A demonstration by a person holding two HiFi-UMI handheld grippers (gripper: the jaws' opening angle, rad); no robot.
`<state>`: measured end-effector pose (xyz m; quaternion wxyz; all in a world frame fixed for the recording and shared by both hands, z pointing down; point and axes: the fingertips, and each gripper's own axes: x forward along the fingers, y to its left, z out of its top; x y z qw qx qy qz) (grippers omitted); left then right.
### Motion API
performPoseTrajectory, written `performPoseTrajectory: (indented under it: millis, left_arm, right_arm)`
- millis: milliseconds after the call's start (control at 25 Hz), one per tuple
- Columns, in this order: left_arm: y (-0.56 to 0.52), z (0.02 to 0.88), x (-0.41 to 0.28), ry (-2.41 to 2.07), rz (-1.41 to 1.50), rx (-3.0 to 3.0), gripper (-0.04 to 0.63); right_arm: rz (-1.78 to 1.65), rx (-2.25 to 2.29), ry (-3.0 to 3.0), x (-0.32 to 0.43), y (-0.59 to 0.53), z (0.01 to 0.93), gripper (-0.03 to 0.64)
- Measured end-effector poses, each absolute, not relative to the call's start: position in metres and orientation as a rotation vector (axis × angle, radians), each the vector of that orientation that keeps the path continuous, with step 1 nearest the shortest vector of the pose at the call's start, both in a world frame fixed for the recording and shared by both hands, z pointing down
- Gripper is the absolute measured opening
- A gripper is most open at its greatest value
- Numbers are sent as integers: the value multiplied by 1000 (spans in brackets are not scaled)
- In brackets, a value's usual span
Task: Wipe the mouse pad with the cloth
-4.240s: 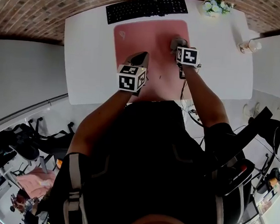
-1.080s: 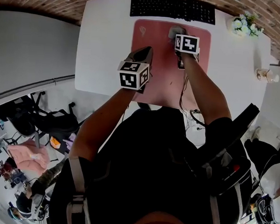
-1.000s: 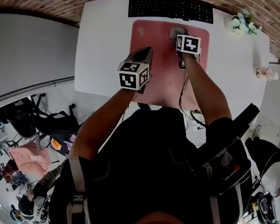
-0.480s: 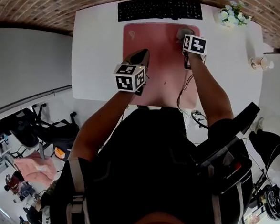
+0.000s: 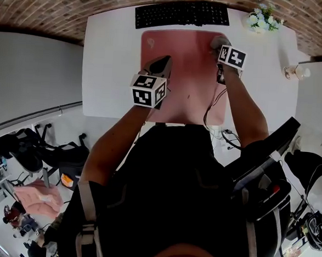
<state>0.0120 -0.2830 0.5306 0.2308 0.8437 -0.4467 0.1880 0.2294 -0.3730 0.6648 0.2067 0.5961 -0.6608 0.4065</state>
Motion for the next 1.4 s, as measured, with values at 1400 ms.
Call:
performPoseTrajectory:
  millis: [1400]
  left_arm:
    - [-130,351,-109,-1258,128,2675,0]
  right_arm:
    - [324,1919,-2369,89,-130,335,41]
